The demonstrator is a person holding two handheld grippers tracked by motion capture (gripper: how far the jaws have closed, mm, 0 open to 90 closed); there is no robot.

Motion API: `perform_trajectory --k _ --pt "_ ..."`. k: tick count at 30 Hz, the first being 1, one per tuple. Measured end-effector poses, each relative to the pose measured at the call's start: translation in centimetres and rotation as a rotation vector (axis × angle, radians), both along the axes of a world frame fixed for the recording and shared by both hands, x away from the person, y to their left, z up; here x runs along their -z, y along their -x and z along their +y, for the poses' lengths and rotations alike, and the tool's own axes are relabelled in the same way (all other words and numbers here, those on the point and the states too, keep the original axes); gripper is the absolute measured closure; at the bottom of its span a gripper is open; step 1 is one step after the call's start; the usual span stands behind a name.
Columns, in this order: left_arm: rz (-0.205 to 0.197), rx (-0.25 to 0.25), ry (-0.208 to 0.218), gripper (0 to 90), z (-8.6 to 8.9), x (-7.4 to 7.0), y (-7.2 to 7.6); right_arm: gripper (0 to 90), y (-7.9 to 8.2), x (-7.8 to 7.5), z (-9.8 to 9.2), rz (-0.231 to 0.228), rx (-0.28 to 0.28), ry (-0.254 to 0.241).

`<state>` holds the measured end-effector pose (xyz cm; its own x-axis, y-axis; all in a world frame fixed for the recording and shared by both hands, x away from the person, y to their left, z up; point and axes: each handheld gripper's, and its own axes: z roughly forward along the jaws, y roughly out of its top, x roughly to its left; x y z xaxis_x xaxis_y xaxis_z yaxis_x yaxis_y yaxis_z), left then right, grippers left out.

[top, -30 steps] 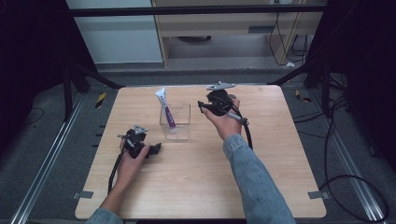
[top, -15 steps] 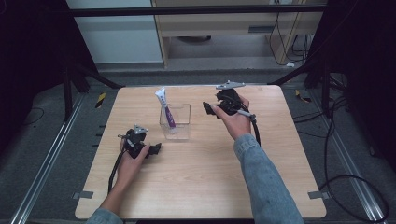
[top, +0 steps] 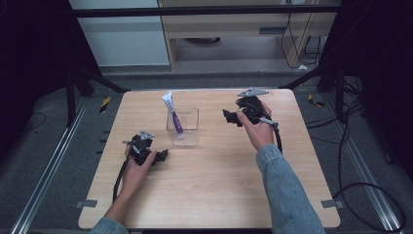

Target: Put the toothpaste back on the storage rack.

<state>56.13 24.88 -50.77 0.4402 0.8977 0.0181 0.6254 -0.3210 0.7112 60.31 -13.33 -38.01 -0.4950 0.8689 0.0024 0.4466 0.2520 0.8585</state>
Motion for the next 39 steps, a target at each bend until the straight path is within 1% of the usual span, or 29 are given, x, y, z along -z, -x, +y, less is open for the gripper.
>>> perform_trajectory --k 9,13,14,15,20,23,24,25,29,30,31,35,39 --pt "0.0 0.0 -0.002 0.0 0.0 0.0 0.0 12.8 0.8 1.8 -2.5 0.004 0.044 0.012" --pt "0.0 0.0 -0.002 0.0 0.0 0.0 0.0 12.6 1.0 2.4 -3.8 0.011 0.064 0.018" --pt "0.0 0.0 -0.002 0.0 0.0 0.0 0.0 12.6 1.0 2.4 -3.8 0.011 0.064 0.018" --pt "0.0 0.0 -0.002 0.0 0.0 0.0 0.0 12.5 1.1 2.7 -4.5 0.014 0.075 0.022" --pt "0.0 0.0 -0.002 0.0 0.0 0.0 0.0 13.2 1.5 3.6 -5.9 0.019 0.095 0.029" --pt "0.0 -0.001 -0.002 0.0 0.0 0.0 0.0 13.5 1.8 4.2 -6.7 0.031 0.106 0.039" --pt "0.0 -0.001 -0.002 0.0 0.0 0.0 0.0 13.5 1.8 4.2 -6.7 0.031 0.106 0.039" --pt "0.0 -0.001 -0.002 0.0 0.0 0.0 0.0 13.4 1.8 4.7 -7.2 0.04 0.119 0.036" --pt "0.0 -0.001 -0.002 0.0 0.0 0.0 0.0 13.2 1.9 5.8 -8.3 0.057 0.138 0.037" --pt "0.0 -0.001 -0.002 0.0 0.0 0.0 0.0 13.2 1.9 5.8 -8.3 0.057 0.138 0.037" --pt "0.0 -0.001 -0.002 0.0 0.0 0.0 0.0 12.7 2.0 6.3 -8.7 0.066 0.144 0.035" --pt "0.0 -0.001 -0.002 0.0 0.0 0.0 0.0 12.5 2.2 7.4 -9.3 0.083 0.162 0.033" --pt "0.0 -0.001 -0.002 0.0 0.0 0.0 0.0 11.9 2.4 8.2 -9.8 0.1 0.164 0.046"
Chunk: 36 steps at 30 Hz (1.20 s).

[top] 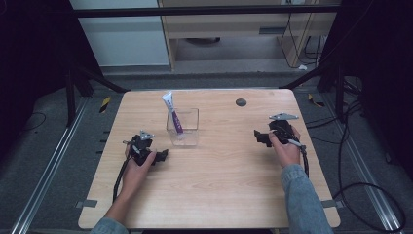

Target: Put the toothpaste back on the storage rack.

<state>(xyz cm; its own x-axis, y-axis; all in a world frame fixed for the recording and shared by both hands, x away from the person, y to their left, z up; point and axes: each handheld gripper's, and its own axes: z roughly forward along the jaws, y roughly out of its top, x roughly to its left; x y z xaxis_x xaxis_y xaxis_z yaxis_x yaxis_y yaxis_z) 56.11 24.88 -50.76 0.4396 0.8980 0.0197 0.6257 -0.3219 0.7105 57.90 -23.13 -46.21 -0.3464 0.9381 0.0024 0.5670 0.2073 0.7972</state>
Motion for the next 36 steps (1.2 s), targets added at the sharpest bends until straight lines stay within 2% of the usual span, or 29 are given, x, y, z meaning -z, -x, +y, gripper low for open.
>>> perform_trajectory --k 10,21,36 --pt "0.0 0.0 0.0 0.0 0.0 0.0 0.0 10.4 0.3 1.6 -0.7 0.031 0.016 0.007" --pt "0.0 0.0 0.0 0.0 0.0 0.0 0.0 8.7 0.5 3.2 -0.3 0.055 0.018 0.009" --pt "0.0 0.0 0.0 0.0 0.0 0.0 0.0 7.7 -0.4 4.3 -0.9 0.04 0.091 -0.049"
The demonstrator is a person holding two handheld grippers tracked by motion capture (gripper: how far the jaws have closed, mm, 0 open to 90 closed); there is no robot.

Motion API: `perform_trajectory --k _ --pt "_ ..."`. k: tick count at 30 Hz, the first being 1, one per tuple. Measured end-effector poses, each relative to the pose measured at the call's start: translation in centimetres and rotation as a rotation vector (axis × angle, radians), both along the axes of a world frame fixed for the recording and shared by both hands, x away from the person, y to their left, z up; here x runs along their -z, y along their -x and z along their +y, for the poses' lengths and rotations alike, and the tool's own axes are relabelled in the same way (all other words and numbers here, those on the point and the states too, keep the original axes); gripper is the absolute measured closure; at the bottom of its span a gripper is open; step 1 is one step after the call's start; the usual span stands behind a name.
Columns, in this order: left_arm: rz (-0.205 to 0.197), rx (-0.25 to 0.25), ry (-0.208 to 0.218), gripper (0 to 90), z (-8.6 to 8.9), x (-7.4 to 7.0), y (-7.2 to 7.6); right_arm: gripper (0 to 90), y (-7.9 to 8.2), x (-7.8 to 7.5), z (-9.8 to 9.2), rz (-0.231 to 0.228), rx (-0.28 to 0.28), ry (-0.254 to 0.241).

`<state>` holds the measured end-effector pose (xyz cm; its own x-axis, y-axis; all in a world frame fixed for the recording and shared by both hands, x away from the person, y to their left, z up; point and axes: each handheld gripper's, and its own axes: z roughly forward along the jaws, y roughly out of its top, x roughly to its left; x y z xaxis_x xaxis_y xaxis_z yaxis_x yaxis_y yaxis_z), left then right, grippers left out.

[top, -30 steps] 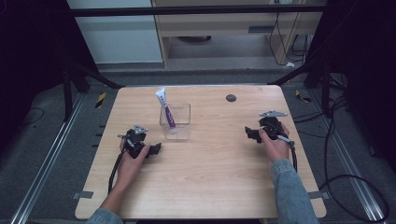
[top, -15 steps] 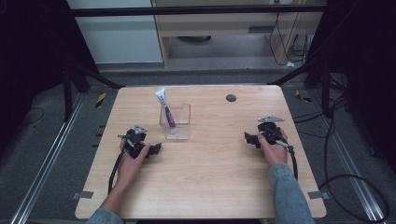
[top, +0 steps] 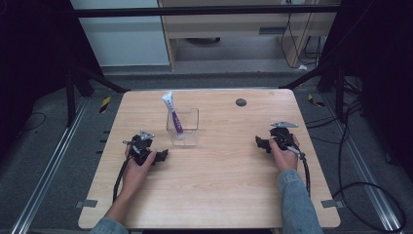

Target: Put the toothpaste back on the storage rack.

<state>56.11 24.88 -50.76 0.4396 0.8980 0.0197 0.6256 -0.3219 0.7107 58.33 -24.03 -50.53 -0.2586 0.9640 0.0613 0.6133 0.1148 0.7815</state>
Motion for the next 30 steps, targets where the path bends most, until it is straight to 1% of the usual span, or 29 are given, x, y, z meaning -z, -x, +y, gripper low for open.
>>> perform_trajectory --k 3,8,12,14,15,17,19,20,22,24,25,26,27,30 --pt "0.0 0.0 0.0 0.0 0.0 0.0 0.0 7.8 -0.2 0.2 -0.1 -0.001 0.014 -0.01" --pt "0.0 0.0 0.0 0.0 0.0 0.0 0.0 7.2 -0.3 0.3 0.1 0.007 0.014 -0.009" --pt "0.0 0.0 0.0 0.0 0.0 0.0 0.0 7.4 -0.4 0.4 0.2 0.024 0.005 0.003" --pt "0.0 0.0 0.0 0.0 0.0 0.0 0.0 6.8 -0.4 0.5 0.3 0.046 -0.005 0.01" --pt "0.0 0.0 0.0 0.0 0.0 0.0 0.0 6.8 -0.4 0.5 0.3 0.046 -0.005 0.01" --pt "0.0 0.0 0.0 0.0 0.0 0.0 0.0 6.6 -0.5 0.5 0.5 0.05 -0.013 0.039" --pt "0.0 0.0 0.0 0.0 0.0 0.0 0.0 6.1 -0.4 0.5 0.9 0.054 -0.016 0.082" --pt "0.0 0.0 0.0 0.0 0.0 0.0 0.0 6.1 -0.4 0.5 1.0 0.055 -0.019 0.08" --pt "0.0 0.0 0.0 0.0 0.0 0.0 0.0 5.7 -0.4 0.5 1.1 0.055 -0.009 0.08" --pt "0.0 0.0 0.0 0.0 0.0 0.0 0.0 3.0 -0.4 0.6 1.1 0.06 0.008 0.082" --pt "0.0 0.0 -0.001 0.0 0.0 0.0 0.0 0.1 -0.5 0.6 1.1 0.067 0.023 0.08" --pt "0.0 0.001 -0.001 0.0 0.0 0.0 0.0 0.2 -0.5 0.6 1.1 0.072 0.052 0.081" --pt "0.0 0.001 -0.001 0.0 0.0 0.0 0.0 0.2 -0.5 0.6 1.1 0.072 0.063 0.081" --pt "0.0 0.001 -0.001 0.0 0.0 0.0 0.0 0.2 -0.5 0.6 1.2 0.072 0.063 0.082"
